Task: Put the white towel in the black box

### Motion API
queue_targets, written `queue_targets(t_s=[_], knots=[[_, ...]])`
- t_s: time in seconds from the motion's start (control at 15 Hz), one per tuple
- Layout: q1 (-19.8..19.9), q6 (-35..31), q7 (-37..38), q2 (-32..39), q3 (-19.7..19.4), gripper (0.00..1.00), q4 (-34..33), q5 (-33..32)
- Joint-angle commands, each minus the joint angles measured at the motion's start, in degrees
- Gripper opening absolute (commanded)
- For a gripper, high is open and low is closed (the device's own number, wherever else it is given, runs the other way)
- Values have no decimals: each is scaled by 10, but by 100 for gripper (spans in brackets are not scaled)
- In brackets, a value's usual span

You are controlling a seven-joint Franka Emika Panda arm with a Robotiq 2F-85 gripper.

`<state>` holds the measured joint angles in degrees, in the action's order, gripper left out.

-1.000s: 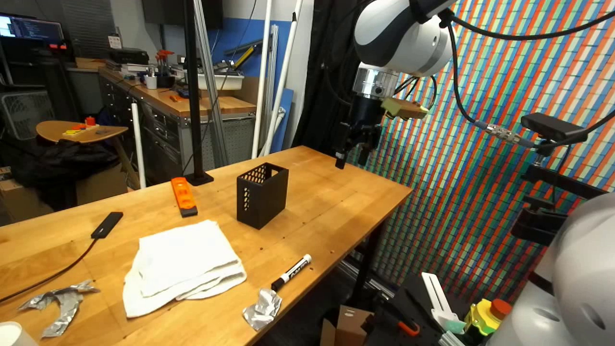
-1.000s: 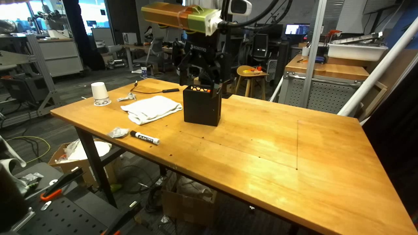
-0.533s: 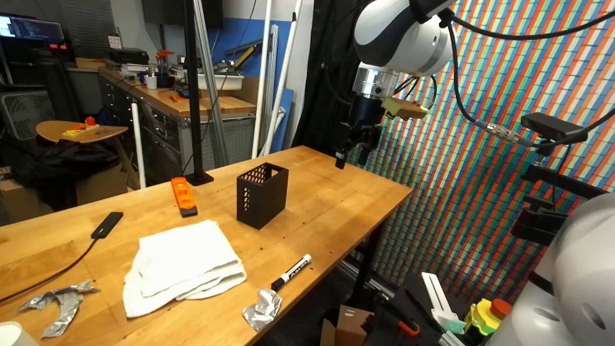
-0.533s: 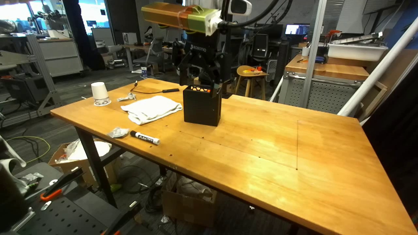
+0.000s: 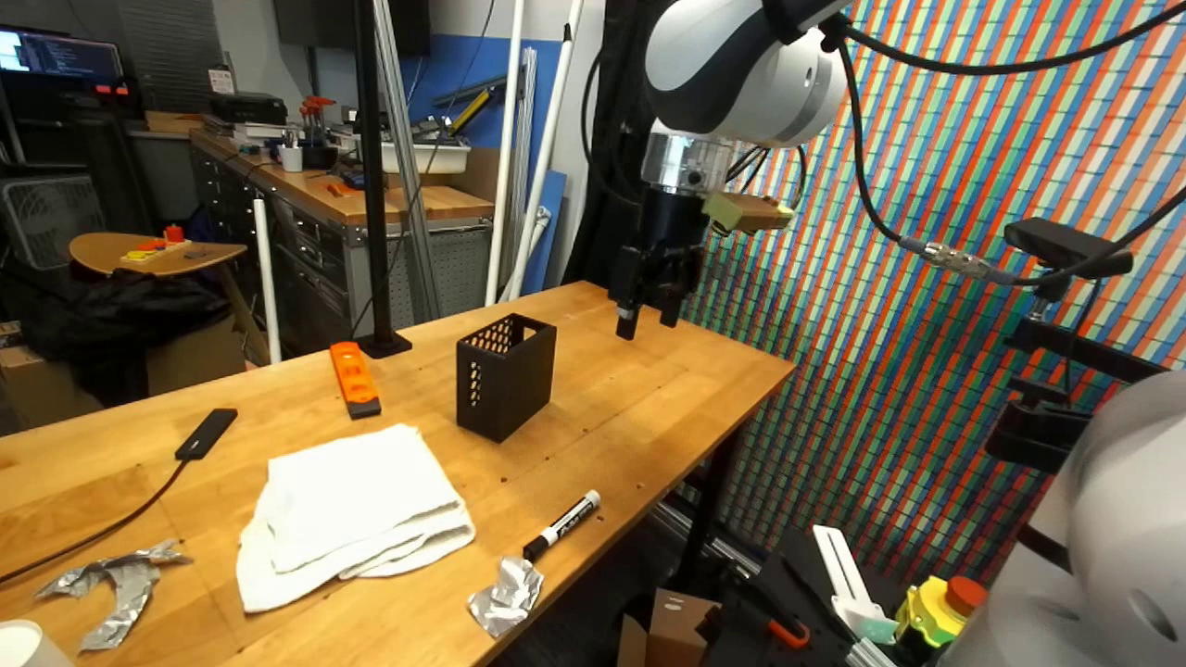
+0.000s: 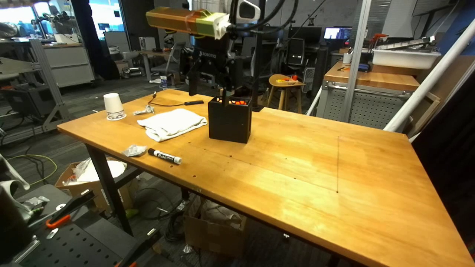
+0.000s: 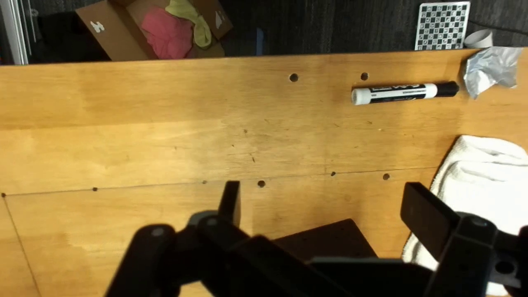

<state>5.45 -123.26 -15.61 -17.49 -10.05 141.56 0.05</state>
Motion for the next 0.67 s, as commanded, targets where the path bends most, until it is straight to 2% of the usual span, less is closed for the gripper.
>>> queue_targets(t_s=[0.0, 0.27, 0.6], knots=[[-30, -25, 51, -8, 59, 100, -1, -18], [-67, -65, 82, 14, 121, 100, -29, -48], [-97, -126, 78, 71, 156, 100, -91, -76]])
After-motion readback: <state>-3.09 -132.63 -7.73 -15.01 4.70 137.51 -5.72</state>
